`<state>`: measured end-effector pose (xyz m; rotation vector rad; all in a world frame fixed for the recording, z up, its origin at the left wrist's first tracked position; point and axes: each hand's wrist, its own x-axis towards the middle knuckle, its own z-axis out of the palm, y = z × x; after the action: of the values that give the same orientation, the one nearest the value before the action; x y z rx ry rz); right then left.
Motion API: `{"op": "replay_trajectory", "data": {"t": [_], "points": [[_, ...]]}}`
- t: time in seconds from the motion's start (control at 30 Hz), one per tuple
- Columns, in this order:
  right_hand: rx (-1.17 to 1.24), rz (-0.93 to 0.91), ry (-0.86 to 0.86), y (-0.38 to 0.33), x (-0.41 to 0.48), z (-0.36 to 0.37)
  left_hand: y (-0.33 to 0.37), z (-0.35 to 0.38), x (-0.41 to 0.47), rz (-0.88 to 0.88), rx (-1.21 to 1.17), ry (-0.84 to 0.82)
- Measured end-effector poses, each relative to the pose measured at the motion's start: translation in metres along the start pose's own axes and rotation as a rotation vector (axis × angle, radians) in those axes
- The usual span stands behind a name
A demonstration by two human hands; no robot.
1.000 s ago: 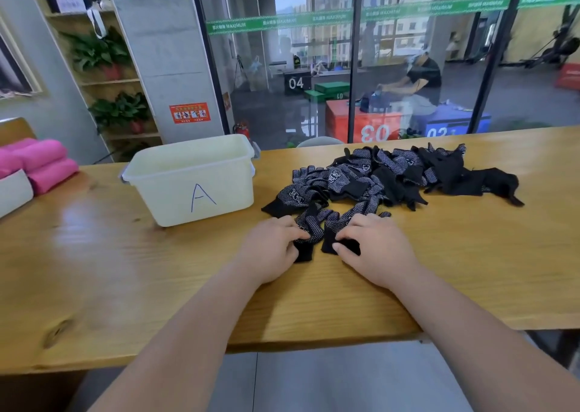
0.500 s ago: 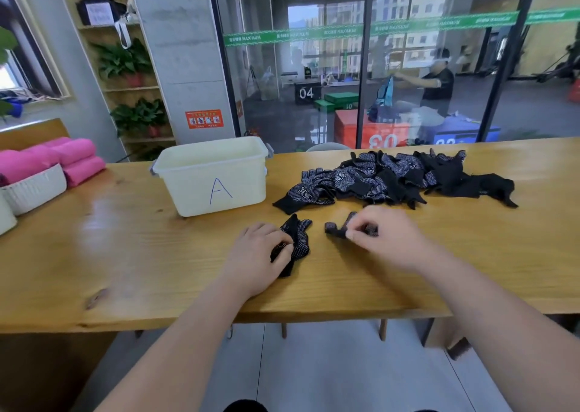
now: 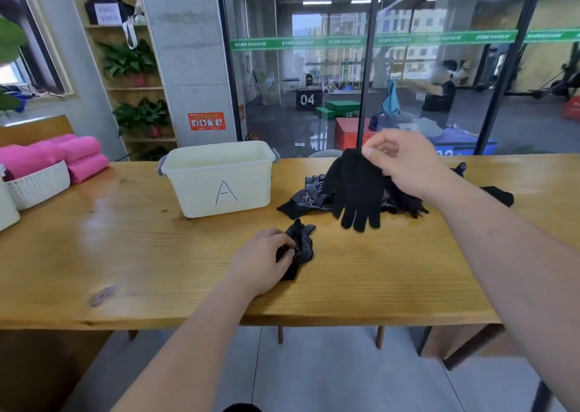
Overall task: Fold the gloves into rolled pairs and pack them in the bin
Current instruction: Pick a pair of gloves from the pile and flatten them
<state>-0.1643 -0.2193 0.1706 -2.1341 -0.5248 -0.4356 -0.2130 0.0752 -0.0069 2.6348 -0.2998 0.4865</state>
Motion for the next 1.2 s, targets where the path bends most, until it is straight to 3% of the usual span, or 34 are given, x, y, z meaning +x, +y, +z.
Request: {"op": "replay_trajectory", "data": {"t": [0.13, 0.33, 0.5, 0.63, 0.77, 0.9, 1.03, 1.2], "points": [[-0.012, -0.117, -0.075, 0.008, -0.015, 0.005, -0.002, 0.002, 0.002, 0.017, -0.009, 0.003], [-0.386, -0.058, -0.475, 0.086, -0.083, 0.056, -0.007, 0.006, 0.003, 0.034, -0.006, 0.018], [-0.342, -0.027, -0.192, 0.094, -0.087, 0.07, -0.006, 0.006, 0.004, 0.043, -0.013, 0.005], [-0.574, 0.112, -0.451, 0.099, -0.074, 0.083, -0.003, 0.003, 0.003, 0.029, -0.003, -0.011], [-0.571, 0.131, -0.403, 0.093, -0.054, 0.095, -0.001, 0.002, 0.004, 0.024, 0.012, -0.033], [-0.712, 0.151, -0.554, 0.103, -0.055, 0.125, 0.0, 0.003, 0.004, 0.001, 0.044, -0.055], [-0.641, 0.069, -0.477, 0.112, -0.059, 0.13, 0.002, 0.003, 0.005, 0.011, 0.052, -0.086], [-0.238, 0.014, -0.1, 0.119, -0.064, 0.12, 0.002, 0.0, 0.004, 0.029, -0.024, -0.031]]}}
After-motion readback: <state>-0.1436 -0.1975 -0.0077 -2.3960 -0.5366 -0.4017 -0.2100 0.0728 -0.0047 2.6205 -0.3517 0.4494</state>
